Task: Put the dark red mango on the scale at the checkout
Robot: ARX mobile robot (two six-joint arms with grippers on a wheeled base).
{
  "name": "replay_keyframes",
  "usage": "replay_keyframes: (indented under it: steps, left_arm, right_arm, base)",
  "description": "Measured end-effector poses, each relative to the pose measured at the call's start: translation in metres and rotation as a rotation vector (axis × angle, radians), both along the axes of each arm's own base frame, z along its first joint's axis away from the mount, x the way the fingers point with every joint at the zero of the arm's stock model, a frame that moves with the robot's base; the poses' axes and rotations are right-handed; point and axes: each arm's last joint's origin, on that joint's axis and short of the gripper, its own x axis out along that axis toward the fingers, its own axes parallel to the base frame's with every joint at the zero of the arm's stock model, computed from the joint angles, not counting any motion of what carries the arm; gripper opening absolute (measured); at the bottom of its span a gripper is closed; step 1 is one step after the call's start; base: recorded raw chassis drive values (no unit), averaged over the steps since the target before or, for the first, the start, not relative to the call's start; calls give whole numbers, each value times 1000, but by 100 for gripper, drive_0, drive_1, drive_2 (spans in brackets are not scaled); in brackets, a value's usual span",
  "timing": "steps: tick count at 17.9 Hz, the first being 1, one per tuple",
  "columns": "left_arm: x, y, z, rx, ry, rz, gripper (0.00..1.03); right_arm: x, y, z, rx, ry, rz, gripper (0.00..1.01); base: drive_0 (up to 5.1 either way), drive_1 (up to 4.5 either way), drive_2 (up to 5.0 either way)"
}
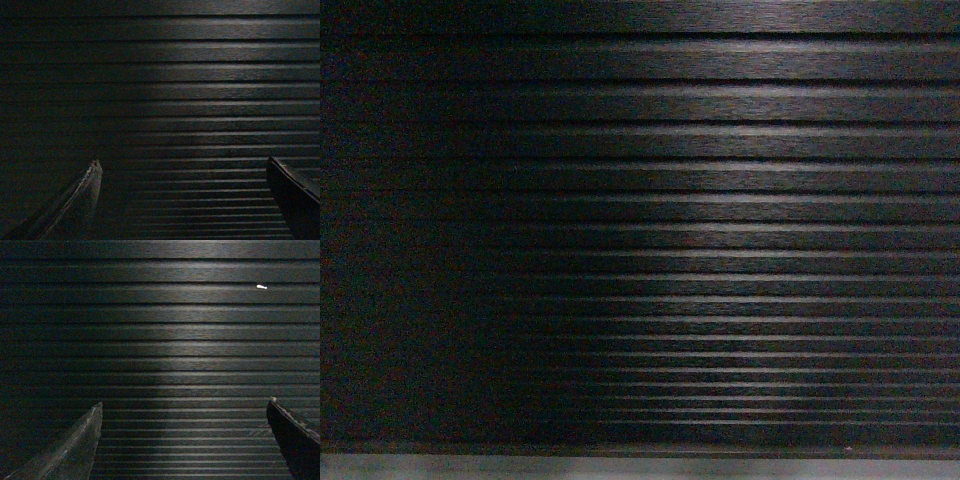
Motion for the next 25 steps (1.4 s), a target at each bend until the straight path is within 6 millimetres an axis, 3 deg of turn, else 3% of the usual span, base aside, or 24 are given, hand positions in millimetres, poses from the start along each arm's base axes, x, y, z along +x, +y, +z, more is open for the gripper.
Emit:
replay_keyframes:
  steps: [25]
  left_arm:
    - [0, 0, 0, 1, 0, 0, 98]
  right_arm:
    - [0, 0, 0, 0, 0, -2, 98]
  base:
    - [0, 0, 0]
